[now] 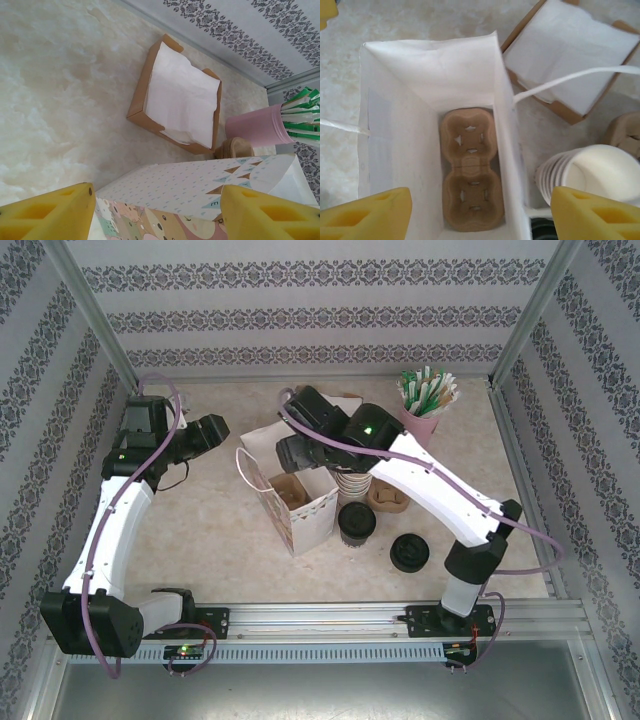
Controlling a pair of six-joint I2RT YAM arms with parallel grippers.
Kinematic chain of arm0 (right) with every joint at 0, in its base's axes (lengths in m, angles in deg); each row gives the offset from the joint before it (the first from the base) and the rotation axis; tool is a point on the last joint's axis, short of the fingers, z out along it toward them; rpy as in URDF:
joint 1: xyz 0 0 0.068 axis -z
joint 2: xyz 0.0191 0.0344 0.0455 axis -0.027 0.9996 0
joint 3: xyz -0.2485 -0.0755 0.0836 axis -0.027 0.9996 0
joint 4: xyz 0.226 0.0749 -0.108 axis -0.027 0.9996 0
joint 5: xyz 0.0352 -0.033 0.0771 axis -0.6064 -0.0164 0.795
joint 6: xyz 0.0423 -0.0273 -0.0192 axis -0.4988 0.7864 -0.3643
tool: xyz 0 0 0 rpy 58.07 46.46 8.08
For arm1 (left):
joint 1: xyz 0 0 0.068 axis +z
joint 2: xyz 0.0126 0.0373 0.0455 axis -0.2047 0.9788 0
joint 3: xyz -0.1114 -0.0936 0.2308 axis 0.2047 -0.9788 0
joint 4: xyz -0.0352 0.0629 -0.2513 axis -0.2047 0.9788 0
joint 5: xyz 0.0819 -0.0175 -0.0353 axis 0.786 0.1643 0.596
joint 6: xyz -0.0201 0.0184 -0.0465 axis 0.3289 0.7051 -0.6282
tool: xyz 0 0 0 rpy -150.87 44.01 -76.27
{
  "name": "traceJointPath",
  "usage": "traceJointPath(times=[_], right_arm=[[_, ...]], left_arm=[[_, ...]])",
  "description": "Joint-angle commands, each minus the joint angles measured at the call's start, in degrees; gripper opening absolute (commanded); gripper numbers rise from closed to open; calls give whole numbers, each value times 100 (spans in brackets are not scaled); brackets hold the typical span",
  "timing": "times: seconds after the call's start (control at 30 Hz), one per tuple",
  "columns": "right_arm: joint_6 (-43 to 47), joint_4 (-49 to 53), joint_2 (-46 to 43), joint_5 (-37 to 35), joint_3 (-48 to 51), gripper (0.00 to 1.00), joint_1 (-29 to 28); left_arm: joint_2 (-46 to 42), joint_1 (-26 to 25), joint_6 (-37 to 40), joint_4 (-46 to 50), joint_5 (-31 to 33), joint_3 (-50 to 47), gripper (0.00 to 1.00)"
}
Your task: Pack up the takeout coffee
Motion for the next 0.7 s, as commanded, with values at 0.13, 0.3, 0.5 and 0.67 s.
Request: traceJointPath(times=[0.13, 0.3, 0.5, 0.67], right_arm=[[-181, 563, -1315, -820, 590, 70, -294], [-377, -68, -2791, -921, 2573, 71, -278], [-444, -908, -4179, -765, 4811, 69, -55], [-387, -1257, -4297, -125, 5737, 70, 196]], left_arm=[[-2, 50, 154, -74, -69, 0, 68], [7, 52, 147, -165, -94, -71, 69], [0, 51, 151, -199, -90, -112, 69], [-32, 52, 125, -201, -118, -156, 69]])
